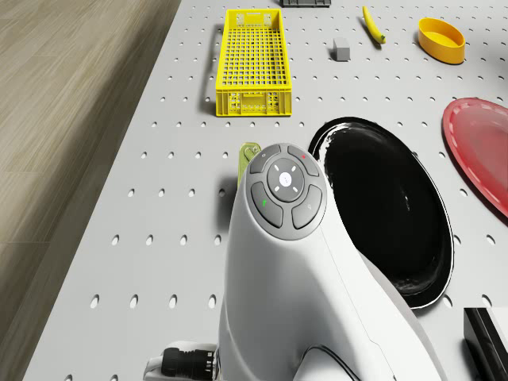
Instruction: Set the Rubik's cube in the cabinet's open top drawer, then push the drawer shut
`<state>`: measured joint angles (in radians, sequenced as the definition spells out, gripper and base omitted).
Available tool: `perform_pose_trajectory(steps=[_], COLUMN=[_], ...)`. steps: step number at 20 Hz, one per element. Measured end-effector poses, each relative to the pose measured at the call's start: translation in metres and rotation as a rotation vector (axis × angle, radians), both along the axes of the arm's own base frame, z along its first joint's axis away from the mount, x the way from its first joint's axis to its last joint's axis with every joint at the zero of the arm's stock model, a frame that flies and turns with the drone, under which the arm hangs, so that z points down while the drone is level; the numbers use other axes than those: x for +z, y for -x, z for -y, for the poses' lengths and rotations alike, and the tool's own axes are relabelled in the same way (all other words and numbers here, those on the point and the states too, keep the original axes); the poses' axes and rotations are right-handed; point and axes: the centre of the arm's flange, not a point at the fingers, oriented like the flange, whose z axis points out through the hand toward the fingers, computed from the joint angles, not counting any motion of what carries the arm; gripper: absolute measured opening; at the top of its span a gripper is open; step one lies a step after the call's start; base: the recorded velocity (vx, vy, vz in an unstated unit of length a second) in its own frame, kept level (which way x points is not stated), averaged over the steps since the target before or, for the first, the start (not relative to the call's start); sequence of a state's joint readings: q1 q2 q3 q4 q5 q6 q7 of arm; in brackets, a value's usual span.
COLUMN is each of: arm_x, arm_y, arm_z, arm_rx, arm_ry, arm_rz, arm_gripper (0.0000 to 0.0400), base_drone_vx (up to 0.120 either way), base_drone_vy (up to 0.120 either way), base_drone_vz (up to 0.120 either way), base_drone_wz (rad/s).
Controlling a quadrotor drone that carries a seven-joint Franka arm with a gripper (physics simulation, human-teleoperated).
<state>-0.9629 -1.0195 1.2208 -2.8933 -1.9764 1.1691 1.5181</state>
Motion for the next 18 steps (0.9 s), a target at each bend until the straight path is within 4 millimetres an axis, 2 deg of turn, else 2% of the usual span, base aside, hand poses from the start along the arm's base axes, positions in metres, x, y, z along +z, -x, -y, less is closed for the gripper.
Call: perform_pose_trajectory(steps=[10,15,18], arm_x=[-0.0006,-0.0006,-0.0006], arm_y=[0.0001,0.0001,0.0001], arm_z=[0.0065,0.0073,0.0075], arm_rx=[-0.001,-0.002,-0.002], arm_ry=[0.066,0.074,0.076], arm_rz=[-0.002,-0.003,-0.003], arm_gripper=[0.04,0.04,0.04], base_drone_vx=[0.12,0.12,0.0], base_drone_vy=[0.0,-0.096,0.0], base_drone_vz=[-0.12,-0.12,-0.12], base_drone_wz=[0.0,0.0,0.0])
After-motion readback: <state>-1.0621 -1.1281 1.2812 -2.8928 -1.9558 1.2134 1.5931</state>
